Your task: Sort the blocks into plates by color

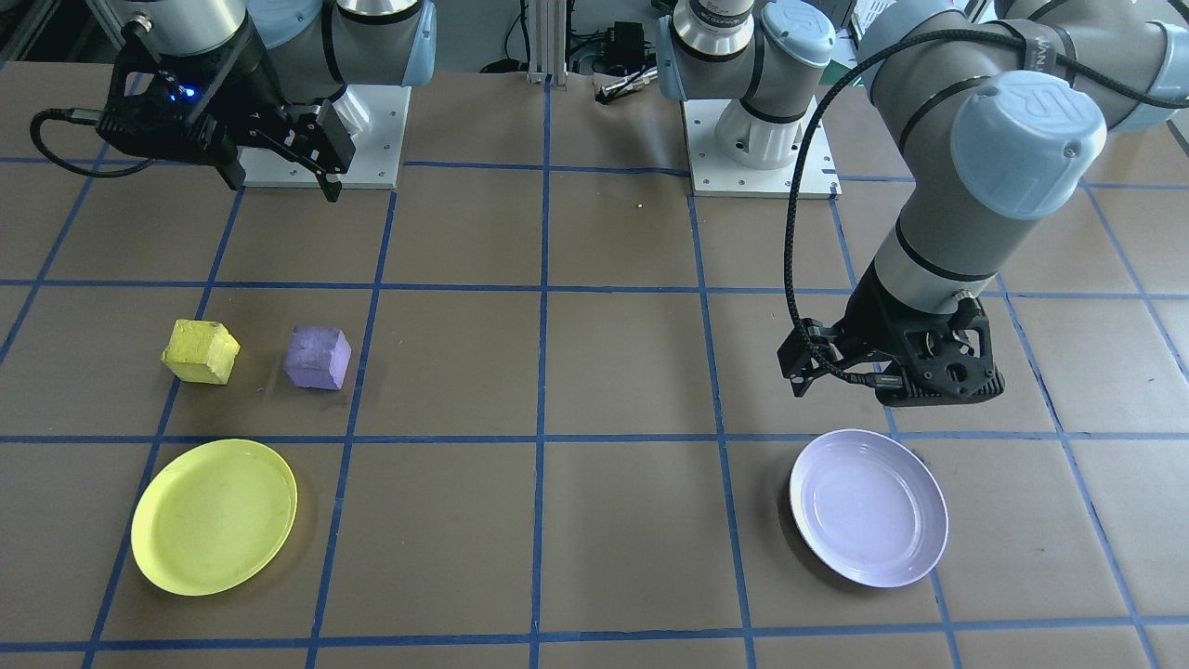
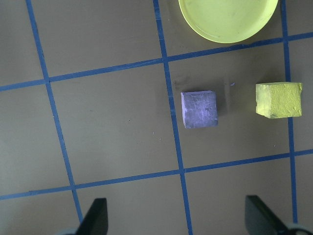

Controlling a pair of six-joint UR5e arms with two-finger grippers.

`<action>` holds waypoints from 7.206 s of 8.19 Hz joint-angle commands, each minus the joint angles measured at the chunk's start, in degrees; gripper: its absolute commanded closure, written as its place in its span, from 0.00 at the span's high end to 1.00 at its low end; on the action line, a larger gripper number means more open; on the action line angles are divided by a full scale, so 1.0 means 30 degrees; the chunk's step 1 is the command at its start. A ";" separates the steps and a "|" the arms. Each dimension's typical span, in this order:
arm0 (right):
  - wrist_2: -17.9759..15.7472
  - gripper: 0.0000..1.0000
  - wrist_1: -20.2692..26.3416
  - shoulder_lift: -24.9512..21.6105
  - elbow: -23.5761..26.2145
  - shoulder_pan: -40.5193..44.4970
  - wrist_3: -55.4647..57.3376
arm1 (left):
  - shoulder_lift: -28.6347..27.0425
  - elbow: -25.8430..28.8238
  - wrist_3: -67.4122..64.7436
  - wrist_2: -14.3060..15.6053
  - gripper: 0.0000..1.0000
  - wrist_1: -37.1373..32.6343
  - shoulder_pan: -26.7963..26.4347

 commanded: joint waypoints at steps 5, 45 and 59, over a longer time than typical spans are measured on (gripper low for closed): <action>-0.2680 0.99 -0.1296 0.2300 0.1035 -0.0864 -0.2131 | -0.0144 0.0031 0.0000 0.0101 1.00 0.0049 0.0013; -0.1382 1.00 -0.8942 0.7519 0.6836 -0.1954 -0.3395 | -0.0203 0.0060 0.0234 0.0775 1.00 0.1163 0.0071; 0.2399 0.19 -1.1745 1.0178 0.1306 0.9673 1.0317 | -0.0642 0.0061 0.0205 0.0746 1.00 0.1134 0.0071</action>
